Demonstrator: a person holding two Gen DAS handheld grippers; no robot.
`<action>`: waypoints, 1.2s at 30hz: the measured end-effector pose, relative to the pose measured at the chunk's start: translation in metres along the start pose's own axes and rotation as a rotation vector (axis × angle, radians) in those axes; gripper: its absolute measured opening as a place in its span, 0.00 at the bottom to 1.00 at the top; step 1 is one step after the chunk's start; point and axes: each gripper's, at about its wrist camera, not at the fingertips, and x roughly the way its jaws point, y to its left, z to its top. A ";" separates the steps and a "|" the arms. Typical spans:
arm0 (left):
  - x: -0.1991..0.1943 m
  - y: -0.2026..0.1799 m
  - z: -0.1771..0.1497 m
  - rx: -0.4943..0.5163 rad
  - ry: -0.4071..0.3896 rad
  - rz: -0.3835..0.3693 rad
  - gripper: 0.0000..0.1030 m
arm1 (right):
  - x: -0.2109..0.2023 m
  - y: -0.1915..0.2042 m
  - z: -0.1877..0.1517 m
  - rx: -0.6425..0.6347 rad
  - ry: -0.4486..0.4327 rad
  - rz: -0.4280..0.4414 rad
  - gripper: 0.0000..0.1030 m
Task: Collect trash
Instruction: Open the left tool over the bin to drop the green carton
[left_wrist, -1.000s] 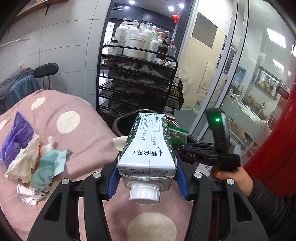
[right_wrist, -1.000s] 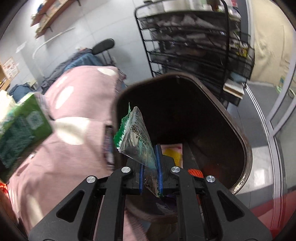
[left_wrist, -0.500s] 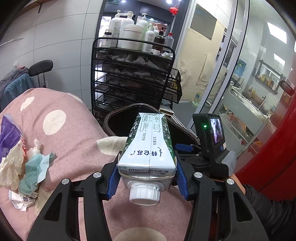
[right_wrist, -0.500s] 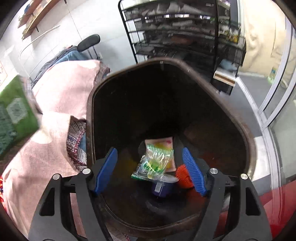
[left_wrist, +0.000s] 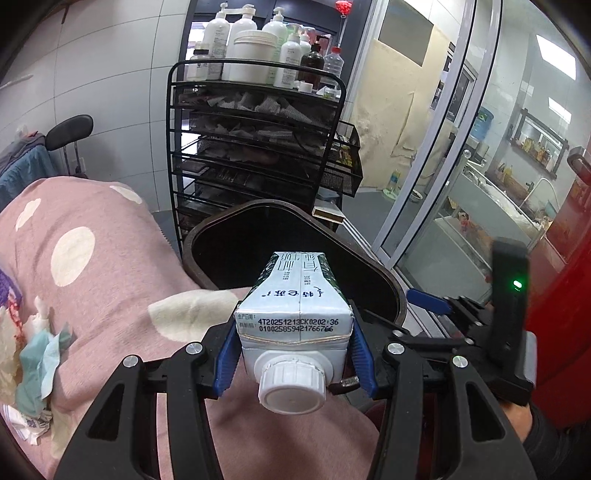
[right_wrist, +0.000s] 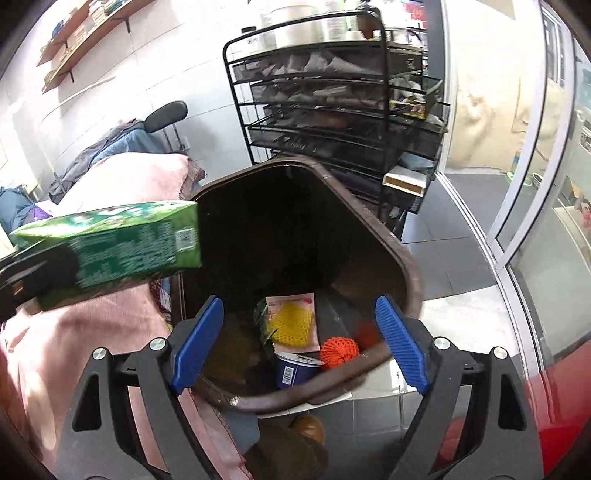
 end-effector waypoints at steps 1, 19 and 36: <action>0.004 -0.001 0.003 -0.001 0.006 -0.002 0.50 | -0.004 -0.003 -0.002 0.008 -0.003 -0.004 0.82; 0.071 -0.007 0.024 -0.025 0.155 0.002 0.50 | -0.025 -0.009 -0.018 0.000 0.001 0.017 0.82; 0.048 -0.005 0.023 -0.007 0.066 0.038 0.88 | -0.029 0.004 -0.018 -0.039 0.000 0.032 0.83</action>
